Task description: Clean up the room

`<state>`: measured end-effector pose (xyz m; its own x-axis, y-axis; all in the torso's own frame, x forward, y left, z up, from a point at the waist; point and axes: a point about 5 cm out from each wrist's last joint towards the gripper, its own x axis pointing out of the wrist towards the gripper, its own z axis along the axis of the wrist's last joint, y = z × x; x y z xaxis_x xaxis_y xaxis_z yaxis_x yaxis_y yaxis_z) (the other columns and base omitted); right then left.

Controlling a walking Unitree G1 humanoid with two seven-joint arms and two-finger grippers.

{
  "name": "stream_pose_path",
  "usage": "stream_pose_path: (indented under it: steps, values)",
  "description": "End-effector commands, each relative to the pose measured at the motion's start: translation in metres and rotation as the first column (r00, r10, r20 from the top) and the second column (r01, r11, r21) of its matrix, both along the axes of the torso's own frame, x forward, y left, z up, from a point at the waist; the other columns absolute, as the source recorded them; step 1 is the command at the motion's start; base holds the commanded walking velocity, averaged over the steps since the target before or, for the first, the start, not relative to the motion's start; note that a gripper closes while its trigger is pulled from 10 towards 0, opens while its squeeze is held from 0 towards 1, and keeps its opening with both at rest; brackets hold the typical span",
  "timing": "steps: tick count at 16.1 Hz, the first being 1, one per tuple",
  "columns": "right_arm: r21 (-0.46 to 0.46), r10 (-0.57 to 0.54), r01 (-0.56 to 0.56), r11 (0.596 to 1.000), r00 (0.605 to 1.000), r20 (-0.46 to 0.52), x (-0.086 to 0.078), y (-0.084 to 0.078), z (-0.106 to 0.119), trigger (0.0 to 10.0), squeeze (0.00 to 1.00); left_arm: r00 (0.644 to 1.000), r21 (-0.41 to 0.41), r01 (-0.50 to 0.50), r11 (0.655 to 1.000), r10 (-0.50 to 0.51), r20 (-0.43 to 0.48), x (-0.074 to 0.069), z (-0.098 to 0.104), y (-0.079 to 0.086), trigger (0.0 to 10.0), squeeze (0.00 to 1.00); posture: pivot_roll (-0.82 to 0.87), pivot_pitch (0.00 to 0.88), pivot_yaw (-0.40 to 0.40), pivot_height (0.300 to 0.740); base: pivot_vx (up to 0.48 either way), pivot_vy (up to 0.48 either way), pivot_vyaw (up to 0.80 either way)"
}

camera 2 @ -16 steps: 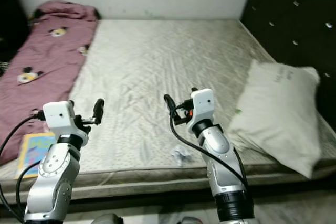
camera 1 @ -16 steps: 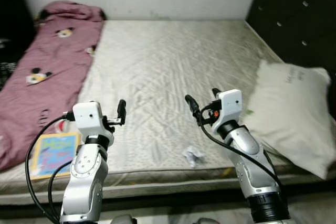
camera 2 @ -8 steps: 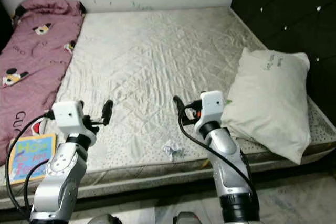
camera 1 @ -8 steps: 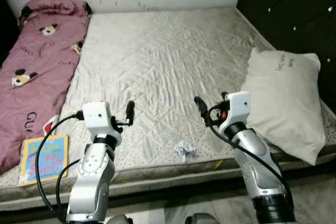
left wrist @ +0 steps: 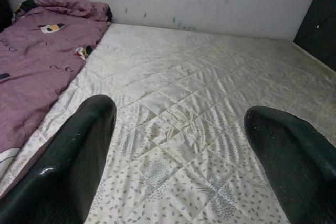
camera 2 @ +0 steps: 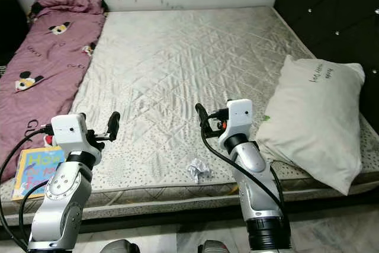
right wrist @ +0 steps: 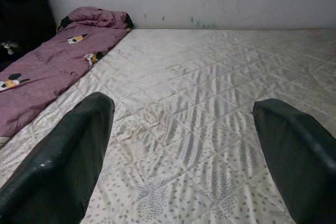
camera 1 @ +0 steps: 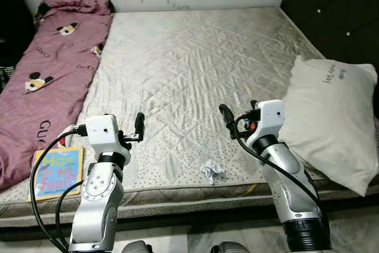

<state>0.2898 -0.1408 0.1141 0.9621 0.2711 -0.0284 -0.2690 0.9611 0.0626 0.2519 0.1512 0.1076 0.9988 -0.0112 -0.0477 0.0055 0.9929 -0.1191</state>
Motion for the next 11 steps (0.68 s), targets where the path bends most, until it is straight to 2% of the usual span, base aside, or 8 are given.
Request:
stream_pose_path:
  steps: [1, 11]
  values:
    - [0.007, 0.008, -0.008, 1.000, 1.000, 0.011, 0.0013, 0.0021, 0.0044, 10.0, 0.00, 1.000, 0.013, -0.007, 1.000, 0.007, 0.002, 0.0005, 0.0024, 0.0018, 10.0, 0.00, -0.08, 0.027, 0.022, 0.736, 0.000, 0.000, 0.00]
    - [0.002, 0.024, -0.024, 1.000, 1.000, 0.016, 0.0047, 0.0032, 0.0062, 10.0, 0.00, 1.000, 0.017, -0.027, 1.000, 0.026, 0.015, 0.0042, 0.0050, 0.0025, 10.0, 0.00, -0.07, 0.025, 0.013, 0.622, 0.000, 0.000, 0.00]
